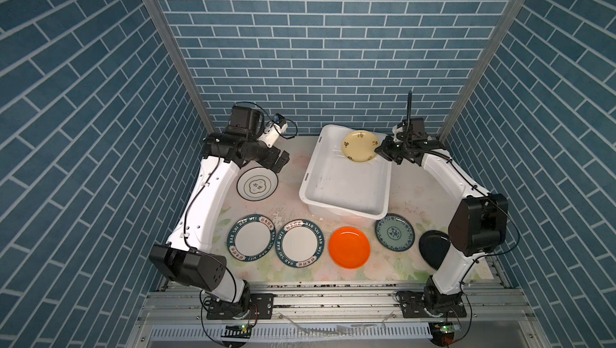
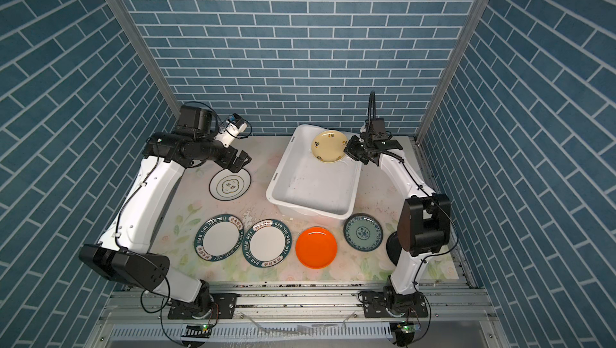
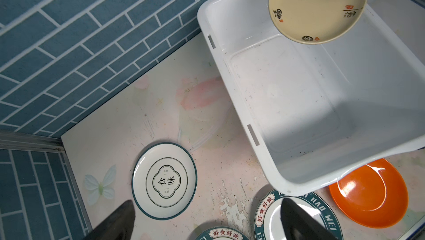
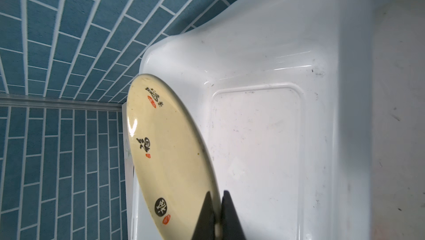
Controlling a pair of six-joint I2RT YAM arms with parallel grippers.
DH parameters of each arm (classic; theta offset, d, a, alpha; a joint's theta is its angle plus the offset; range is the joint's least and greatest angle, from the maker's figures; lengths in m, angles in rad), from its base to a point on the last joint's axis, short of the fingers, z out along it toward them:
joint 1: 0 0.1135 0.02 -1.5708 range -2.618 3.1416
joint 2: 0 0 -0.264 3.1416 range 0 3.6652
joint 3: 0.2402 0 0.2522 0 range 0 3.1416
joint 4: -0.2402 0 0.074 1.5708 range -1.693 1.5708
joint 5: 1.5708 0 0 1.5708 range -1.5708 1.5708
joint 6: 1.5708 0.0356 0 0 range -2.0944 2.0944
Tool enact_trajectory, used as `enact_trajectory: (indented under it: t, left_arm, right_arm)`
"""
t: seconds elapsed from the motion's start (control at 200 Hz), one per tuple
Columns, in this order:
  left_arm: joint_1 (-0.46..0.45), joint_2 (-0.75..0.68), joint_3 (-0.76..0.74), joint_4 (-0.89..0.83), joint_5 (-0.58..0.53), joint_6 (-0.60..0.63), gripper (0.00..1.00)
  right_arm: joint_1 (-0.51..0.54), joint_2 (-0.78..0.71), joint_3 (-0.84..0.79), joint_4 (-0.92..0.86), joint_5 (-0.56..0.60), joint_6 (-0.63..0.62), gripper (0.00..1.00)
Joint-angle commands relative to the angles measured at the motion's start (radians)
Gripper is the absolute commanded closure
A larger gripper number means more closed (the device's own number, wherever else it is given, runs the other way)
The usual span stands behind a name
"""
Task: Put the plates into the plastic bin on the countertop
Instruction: 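Lift the cream plate with the right gripper and carry it over the bin, then lower the cream plate into the bin and open the right gripper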
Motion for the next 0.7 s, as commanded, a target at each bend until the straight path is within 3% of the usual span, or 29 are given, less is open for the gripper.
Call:
enact_trajectory:
  t: [0.0,0.235,0.695]
  left_arm:
    - [-0.005,-0.016,-0.004,-0.027,0.014,-0.018,0.01]
    - [-0.006,-0.003,0.020,-0.019,0.063,-0.041,0.00]
    - [-0.005,0.041,0.079,-0.028,0.132,-0.058,0.01]
  right_arm:
    - [0.028,0.065,0.085,-0.046,0.038,-0.005,1.00]
    - [0.081,0.227,0.179,-0.034,0.054,0.032,1.00]
    - [0.094,0.409,0.260,0.007,0.084,0.120,1.00]
